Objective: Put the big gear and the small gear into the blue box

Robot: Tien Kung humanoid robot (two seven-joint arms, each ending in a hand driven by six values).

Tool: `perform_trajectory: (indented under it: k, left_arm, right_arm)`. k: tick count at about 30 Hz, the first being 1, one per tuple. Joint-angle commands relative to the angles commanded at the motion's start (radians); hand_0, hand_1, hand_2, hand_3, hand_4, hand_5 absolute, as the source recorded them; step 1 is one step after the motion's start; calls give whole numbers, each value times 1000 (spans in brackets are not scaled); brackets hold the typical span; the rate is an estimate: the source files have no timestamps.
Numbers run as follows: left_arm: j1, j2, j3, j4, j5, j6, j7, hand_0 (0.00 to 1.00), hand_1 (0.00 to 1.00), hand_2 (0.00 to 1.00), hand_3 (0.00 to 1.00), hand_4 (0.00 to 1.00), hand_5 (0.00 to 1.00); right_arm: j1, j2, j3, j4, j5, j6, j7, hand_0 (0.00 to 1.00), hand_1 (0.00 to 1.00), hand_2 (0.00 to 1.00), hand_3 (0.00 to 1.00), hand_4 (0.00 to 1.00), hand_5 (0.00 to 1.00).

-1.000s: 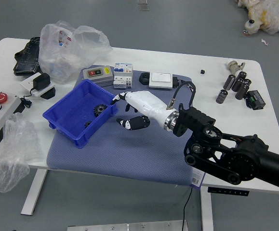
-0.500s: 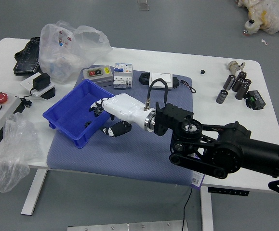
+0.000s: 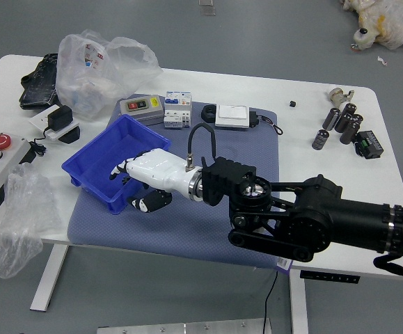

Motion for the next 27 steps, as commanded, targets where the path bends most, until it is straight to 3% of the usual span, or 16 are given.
perform_trajectory:
  k: [12, 27]
  left_arm:
    - [-1, 0, -20, -2, 19, 2, 11, 665, 644, 628, 698, 704, 392]
    - [-4, -1, -22, -3, 23, 1, 12, 665, 644, 629, 699, 703, 392]
  right_arm:
    - [-19, 48, -14, -69, 18, 13, -28, 339, 438, 876, 820, 465, 272]
    - [-20, 63, -59, -74, 64, 5, -29, 338, 441, 880, 808, 434, 294]
